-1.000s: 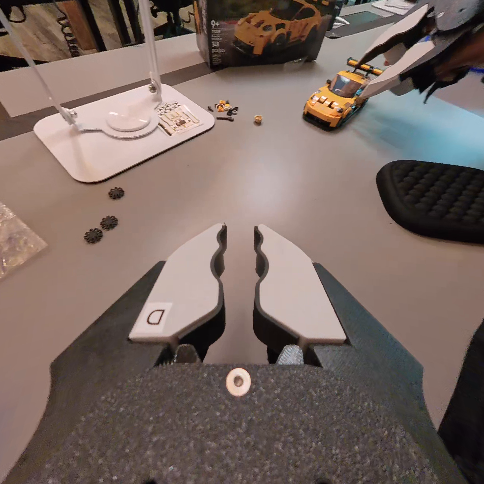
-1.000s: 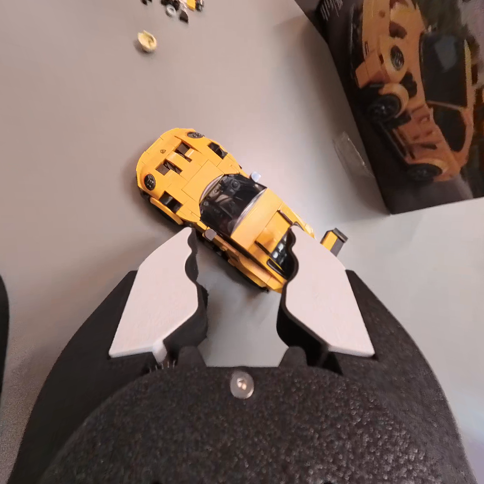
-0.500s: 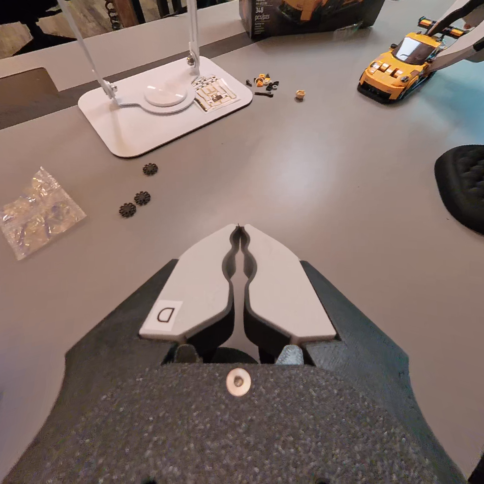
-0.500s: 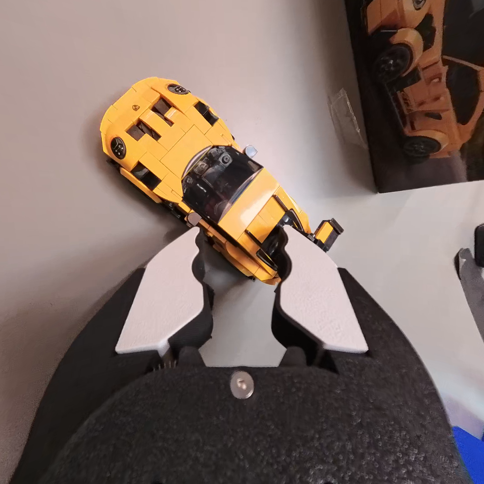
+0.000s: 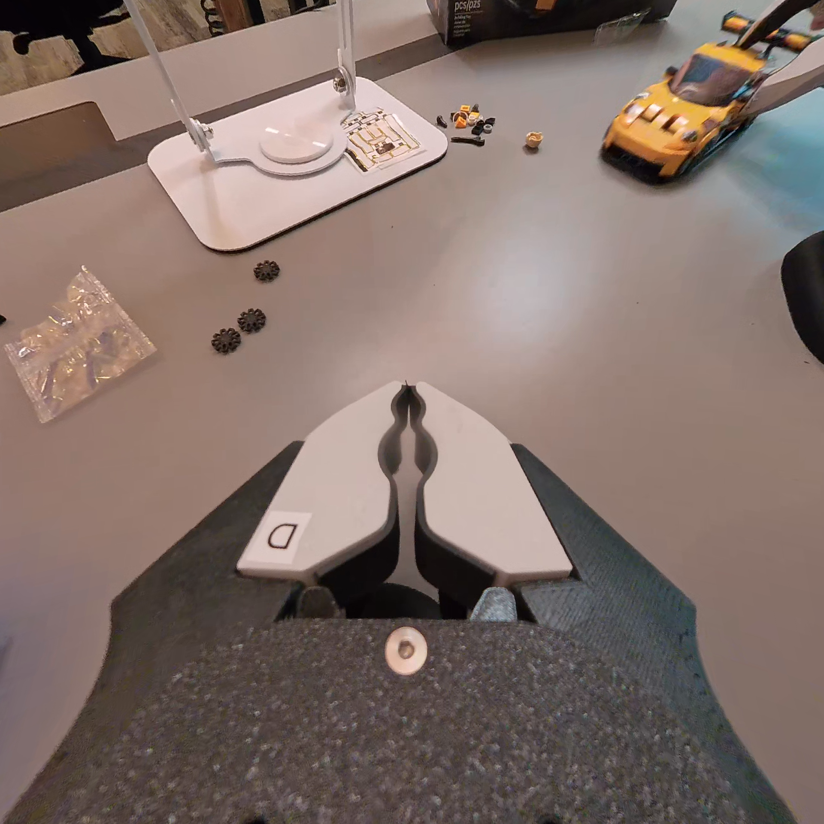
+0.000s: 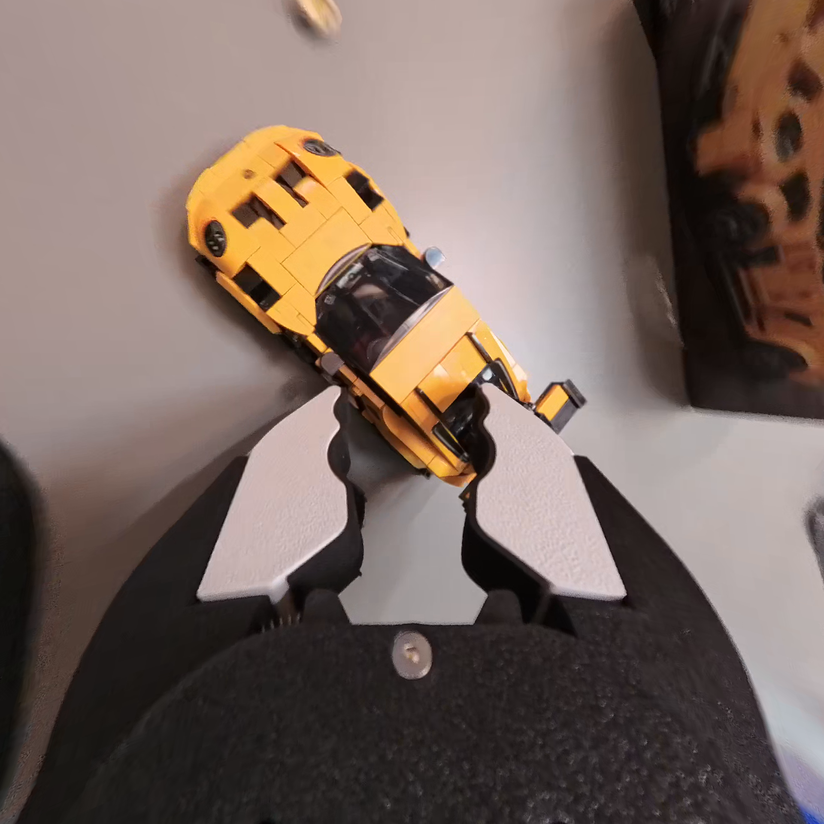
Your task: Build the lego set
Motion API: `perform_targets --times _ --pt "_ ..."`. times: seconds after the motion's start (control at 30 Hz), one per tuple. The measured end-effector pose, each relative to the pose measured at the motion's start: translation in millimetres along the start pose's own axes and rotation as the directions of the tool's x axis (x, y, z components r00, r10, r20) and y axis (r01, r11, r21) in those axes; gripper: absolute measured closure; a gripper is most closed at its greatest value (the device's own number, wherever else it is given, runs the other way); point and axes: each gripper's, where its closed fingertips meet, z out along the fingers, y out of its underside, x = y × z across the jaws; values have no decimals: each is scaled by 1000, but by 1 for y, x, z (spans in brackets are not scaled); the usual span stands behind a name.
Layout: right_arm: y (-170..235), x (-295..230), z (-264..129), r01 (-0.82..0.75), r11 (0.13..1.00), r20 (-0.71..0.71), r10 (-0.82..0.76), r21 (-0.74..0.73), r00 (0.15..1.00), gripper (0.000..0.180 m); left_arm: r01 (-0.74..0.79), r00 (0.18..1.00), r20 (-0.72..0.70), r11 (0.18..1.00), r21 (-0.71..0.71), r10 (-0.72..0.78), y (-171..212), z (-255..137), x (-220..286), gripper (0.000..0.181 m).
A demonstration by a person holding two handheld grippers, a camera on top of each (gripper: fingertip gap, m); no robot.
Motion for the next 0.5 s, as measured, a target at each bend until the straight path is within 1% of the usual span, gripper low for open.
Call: perform_targets --times 0.07,0.13,0.23,0.37,0.5 --pt "-36 -20 -7 -37 991 53 31 125 998 127 0 1000 5 1000 0 0 0 0 -1 181" --pt "-64 -34 -24 -82 965 115 55 251 992 130 5 1000 5 1000 0 -5 1 0 -2 181" --pt "-89 -53 -49 -156 910 192 87 383 978 134 14 1000 10 1000 -3 -14 2 0 -5 181" --pt "-104 -91 -69 -279 835 305 141 475 942 141 29 999 33 999 -19 -28 5 0 -9 181" --pt "-109 -129 -73 -298 815 345 129 497 930 143 53 996 70 998 -38 -50 9 -2 -17 181"
